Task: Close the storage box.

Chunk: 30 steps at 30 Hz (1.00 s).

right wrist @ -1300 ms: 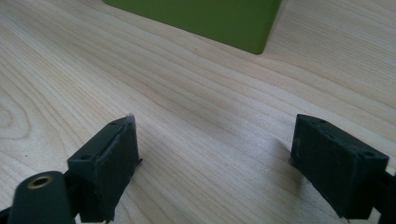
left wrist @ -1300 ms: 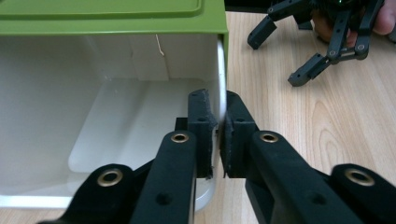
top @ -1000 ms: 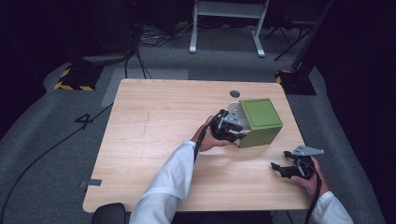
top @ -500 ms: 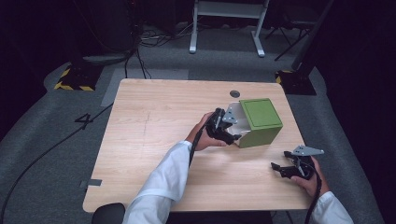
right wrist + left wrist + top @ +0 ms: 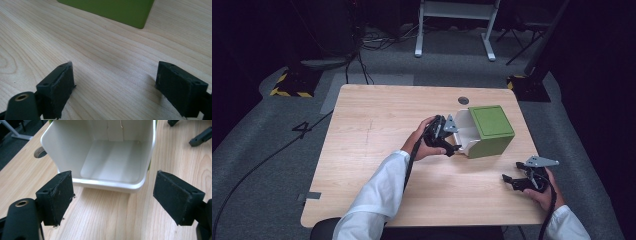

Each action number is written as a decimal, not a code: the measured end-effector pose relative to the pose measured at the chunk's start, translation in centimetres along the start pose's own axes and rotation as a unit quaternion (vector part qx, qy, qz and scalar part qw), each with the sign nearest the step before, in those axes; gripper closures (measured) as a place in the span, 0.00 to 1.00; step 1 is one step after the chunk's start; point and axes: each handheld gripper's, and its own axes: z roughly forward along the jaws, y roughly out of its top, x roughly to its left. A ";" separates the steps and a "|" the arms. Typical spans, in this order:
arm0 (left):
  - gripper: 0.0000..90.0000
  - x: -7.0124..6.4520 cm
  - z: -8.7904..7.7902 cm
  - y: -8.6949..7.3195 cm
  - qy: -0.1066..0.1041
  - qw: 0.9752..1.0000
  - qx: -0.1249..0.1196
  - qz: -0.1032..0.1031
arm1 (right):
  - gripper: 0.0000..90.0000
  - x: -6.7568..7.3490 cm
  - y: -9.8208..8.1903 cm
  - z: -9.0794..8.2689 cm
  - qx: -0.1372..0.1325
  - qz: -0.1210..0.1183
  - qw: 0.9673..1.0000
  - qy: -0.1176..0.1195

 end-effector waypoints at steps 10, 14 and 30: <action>0.19 -0.3 -1.6 -1.5 0.028 0.999 0.031 0.017 | 0.17 0.0 0.0 0.0 0.000 0.000 1.000 0.001; 0.19 -0.3 -2.5 -2.4 0.044 0.998 0.041 0.023 | 0.17 0.0 0.0 0.0 0.000 0.000 1.000 0.000; 0.19 -0.2 -6.7 -7.4 0.069 0.995 0.069 0.005 | 0.17 0.0 -0.1 -0.1 0.000 -0.001 1.000 0.001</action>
